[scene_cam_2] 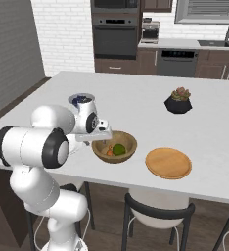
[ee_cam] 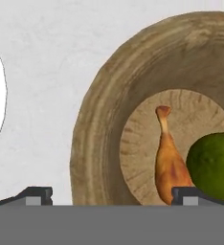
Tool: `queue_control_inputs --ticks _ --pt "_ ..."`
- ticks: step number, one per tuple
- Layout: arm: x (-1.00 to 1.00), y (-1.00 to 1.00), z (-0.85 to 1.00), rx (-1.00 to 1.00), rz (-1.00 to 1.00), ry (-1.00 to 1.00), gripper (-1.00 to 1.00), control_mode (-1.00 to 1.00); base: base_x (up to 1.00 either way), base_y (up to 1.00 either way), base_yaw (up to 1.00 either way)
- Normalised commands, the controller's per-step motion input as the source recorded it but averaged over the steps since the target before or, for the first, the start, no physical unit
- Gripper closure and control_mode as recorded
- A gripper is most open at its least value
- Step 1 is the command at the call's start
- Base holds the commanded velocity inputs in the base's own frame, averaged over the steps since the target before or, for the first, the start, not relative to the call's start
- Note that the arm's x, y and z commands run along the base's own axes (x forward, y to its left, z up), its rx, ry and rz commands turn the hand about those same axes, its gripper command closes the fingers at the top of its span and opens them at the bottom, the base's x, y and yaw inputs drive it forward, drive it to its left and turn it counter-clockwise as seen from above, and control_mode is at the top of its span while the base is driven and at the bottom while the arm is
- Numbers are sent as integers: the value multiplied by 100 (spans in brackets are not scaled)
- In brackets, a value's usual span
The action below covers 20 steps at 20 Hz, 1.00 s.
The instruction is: Pick the chicken drumstick and lime from their plates and place them in the bowl. Then put the bowl in the fridge.
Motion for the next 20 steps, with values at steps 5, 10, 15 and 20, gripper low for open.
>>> queue_control_inputs --ticks 5,10,15,20 --pt "7 2 -29 -5 0 0 -100 -100 0 0 0" --pt "6 4 -20 -3 0 0 -100 -100 0 0 0" --pt "4 1 -19 -1 0 0 100 -100 0 0 0" --pt "2 0 -3 0 0 0 100 -100 0 0 0"
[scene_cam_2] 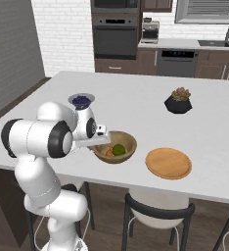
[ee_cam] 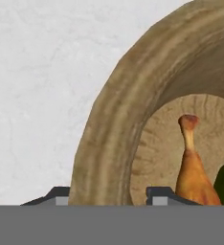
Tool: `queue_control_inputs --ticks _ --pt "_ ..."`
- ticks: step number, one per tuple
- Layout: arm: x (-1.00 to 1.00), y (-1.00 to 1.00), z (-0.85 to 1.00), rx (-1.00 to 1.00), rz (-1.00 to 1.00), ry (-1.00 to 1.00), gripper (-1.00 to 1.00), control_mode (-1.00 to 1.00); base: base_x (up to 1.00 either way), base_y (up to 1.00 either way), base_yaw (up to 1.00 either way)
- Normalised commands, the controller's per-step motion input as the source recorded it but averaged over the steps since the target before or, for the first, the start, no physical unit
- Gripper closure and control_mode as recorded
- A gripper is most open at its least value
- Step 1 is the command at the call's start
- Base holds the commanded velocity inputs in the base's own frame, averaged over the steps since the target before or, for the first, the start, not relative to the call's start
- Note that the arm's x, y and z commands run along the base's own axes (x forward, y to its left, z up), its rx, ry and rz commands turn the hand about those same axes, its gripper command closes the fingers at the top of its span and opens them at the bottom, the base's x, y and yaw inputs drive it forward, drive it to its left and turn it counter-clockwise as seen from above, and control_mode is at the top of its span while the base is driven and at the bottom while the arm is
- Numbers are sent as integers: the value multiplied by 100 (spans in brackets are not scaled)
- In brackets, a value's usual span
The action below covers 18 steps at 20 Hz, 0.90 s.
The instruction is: Pick the chicken drumstick and lime from their plates and place them in the bowl. Then put the bowl in the fridge.
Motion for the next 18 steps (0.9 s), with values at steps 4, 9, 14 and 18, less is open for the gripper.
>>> queue_control_inputs --ticks 4,9,14,18 --pt "0 0 0 0 0 0 100 -100 0 0 0" --pt "0 -1 14 0 0 0 100 -100 0 0 0" --pt "-7 -28 69 -4 9 0 100 -100 0 0 0" --pt "-14 -18 89 -7 22 0 100 -100 0 0 0"
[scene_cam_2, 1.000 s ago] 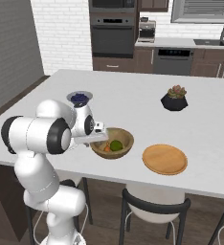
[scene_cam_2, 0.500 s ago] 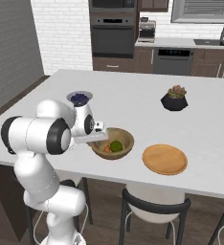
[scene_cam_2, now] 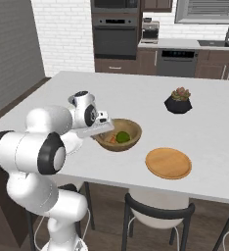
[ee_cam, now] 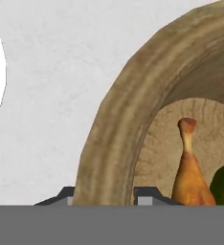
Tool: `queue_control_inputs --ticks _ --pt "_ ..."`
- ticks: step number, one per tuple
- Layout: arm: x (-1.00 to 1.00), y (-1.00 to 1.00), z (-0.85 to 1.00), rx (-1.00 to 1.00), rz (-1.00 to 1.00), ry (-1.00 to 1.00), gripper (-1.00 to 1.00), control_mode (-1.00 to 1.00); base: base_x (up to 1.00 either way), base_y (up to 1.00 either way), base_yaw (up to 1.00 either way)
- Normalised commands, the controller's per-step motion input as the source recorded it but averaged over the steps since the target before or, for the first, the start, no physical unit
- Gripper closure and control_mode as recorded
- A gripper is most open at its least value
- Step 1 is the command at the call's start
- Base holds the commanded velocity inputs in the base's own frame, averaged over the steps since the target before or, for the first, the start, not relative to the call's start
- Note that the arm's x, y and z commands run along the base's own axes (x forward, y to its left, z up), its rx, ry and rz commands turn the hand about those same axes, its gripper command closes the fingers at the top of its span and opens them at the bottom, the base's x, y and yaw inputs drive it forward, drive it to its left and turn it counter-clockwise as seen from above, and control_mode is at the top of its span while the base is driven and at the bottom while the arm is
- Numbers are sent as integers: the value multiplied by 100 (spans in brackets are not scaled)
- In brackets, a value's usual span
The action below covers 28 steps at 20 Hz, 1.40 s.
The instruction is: Pick the chicken drumstick and lime from their plates and place them in the bowl. Then put the bowl in the fridge.
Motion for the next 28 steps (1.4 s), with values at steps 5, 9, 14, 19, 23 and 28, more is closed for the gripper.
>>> queue_control_inputs --ticks 5,9,14,19,23,28 --pt "-60 -23 100 -2 35 0 100 -100 0 0 0" --pt "-79 -2 83 0 53 0 100 -100 0 0 0" --pt "-55 0 72 0 53 0 100 -100 0 0 0" --pt "-44 0 46 0 59 0 100 -100 0 0 0" --pt "-45 5 16 -7 60 0 100 -100 0 0 0" --pt "-29 2 0 -17 47 -2 100 -100 0 0 0"
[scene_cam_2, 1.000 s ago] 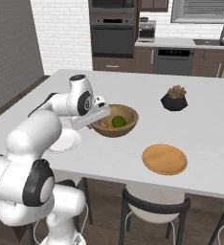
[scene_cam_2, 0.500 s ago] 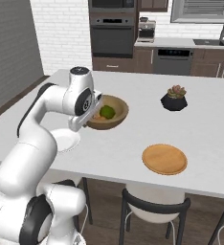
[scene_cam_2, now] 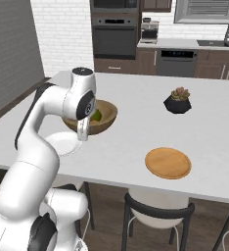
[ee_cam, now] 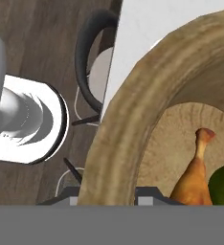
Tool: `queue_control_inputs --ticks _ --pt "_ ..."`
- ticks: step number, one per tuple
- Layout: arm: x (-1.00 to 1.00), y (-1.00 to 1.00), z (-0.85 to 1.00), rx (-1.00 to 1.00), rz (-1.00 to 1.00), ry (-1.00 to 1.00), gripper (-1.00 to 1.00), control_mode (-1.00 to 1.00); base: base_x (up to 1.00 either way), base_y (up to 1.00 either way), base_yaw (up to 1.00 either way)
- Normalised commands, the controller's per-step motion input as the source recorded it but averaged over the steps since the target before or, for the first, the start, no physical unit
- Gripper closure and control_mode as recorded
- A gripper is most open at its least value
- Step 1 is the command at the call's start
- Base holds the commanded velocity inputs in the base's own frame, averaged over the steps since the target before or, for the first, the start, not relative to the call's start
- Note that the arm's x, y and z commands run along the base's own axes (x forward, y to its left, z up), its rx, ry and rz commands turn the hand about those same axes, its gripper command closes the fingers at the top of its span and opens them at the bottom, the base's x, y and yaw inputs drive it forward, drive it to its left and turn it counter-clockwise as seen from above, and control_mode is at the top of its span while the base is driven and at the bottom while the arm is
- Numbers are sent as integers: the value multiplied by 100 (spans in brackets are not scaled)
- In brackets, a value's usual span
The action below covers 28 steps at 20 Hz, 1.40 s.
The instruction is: Pick the chicken drumstick and lime from their plates and place them in the bowl. Then put the bowl in the fridge.
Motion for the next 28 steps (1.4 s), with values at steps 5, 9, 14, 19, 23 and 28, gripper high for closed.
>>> queue_control_inputs --ticks 5,9,14,19,23,28 --pt "-19 -3 0 -15 2 -18 100 -100 0 0 0" --pt "-22 0 8 -3 -15 -10 100 -100 0 0 0" --pt "-16 0 33 5 -10 1 100 -100 0 0 0" --pt "-46 -3 16 12 0 8 100 -100 0 0 0" --pt "-53 0 0 1 0 4 100 -100 0 0 0" --pt "-23 0 -4 0 0 0 100 -100 0 0 0"
